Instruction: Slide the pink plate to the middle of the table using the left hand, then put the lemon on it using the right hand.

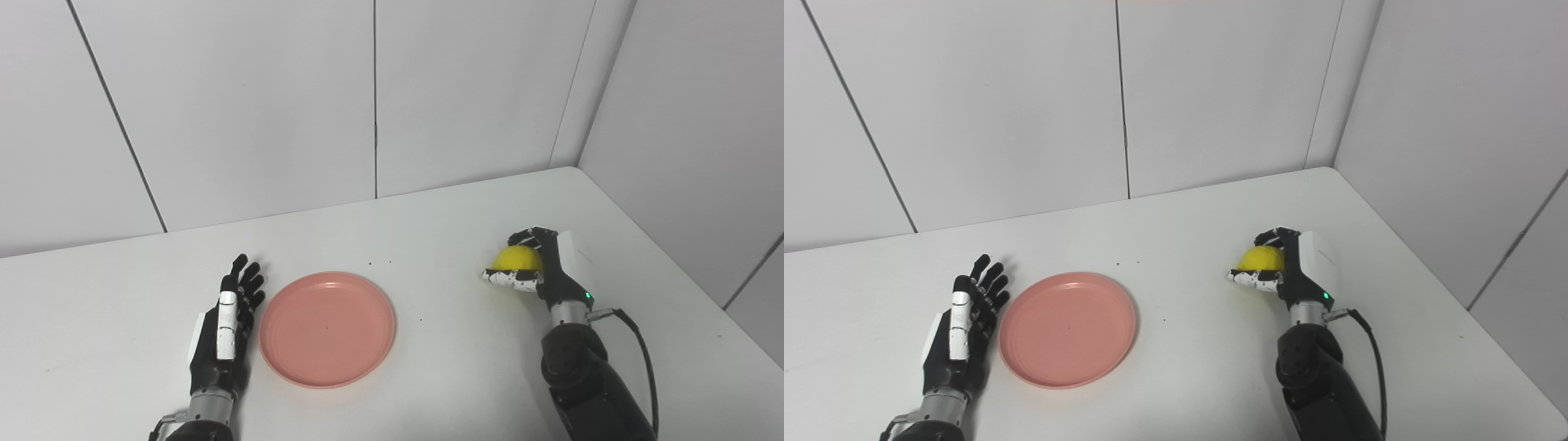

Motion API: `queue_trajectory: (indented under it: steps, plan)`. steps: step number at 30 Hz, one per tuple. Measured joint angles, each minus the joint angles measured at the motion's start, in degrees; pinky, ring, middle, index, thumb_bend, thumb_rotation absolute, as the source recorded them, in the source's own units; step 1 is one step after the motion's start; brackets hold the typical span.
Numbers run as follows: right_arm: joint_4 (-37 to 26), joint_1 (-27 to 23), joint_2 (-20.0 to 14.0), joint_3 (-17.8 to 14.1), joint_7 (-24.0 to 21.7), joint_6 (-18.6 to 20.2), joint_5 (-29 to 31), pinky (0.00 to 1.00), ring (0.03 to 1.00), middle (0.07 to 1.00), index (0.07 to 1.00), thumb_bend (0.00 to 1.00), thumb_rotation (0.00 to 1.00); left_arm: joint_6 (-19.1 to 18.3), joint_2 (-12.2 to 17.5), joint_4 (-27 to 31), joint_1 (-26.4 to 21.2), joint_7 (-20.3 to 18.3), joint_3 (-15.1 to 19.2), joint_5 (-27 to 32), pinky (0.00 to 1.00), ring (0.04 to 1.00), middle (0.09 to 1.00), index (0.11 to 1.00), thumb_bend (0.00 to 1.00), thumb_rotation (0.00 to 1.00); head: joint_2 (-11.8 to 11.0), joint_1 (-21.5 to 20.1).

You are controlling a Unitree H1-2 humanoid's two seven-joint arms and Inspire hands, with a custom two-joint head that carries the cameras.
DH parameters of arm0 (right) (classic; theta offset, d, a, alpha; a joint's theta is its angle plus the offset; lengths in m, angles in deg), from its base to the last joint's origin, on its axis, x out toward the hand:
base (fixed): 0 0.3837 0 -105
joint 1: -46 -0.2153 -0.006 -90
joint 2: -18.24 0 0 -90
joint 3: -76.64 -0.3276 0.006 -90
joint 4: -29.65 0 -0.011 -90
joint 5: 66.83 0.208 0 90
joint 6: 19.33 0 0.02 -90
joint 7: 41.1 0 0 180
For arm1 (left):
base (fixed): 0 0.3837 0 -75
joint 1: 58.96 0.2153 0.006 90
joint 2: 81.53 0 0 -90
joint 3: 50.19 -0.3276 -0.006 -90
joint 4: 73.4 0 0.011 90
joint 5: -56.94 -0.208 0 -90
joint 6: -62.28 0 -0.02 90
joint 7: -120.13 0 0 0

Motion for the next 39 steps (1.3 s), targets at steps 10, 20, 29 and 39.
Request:
queue_trajectory:
  steps: [10, 20, 29, 39]
  plan:
    - [-6.7, 0.2, 3.9, 3.9, 1.3, -3.4, -0.6, 0.35, 0.403, 0.464, 0.525, 0.52, 0.00, -0.1, -0.1, 0.1, 0.0, 0.2, -0.1, -0.4, 0.96, 0.947, 0.943, 0.941, 0.65, 1.00, 0.5, 2.6]
    - [-6.8, -0.7, 9.0, 10.9, 1.1, -6.0, -1.6, 0.34, 0.398, 0.476, 0.524, 0.51, 0.00, 0.0, -0.3, -0.2, 0.0, 0.6, -0.3, -1.3, 0.95, 0.948, 0.944, 0.939, 0.66, 1.00, 0.8, 3.6]
    - [-3.3, -4.6, 12.1, 17.9, -1.4, -9.5, -2.5, 0.35, 0.405, 0.486, 0.517, 0.52, 0.00, 0.0, -0.5, 0.3, 0.1, 0.7, -0.5, -1.7, 0.95, 0.946, 0.945, 0.944, 0.64, 1.00, 1.4, 6.1]
    - [-0.9, -4.7, 13.0, 22.0, -3.1, -10.8, -4.6, 0.38, 0.419, 0.482, 0.514, 0.52, 0.00, 0.0, -0.9, 0.7, 0.4, 1.3, -1.0, -3.2, 0.94, 0.944, 0.943, 0.944, 0.63, 1.00, 2.1, 11.3]
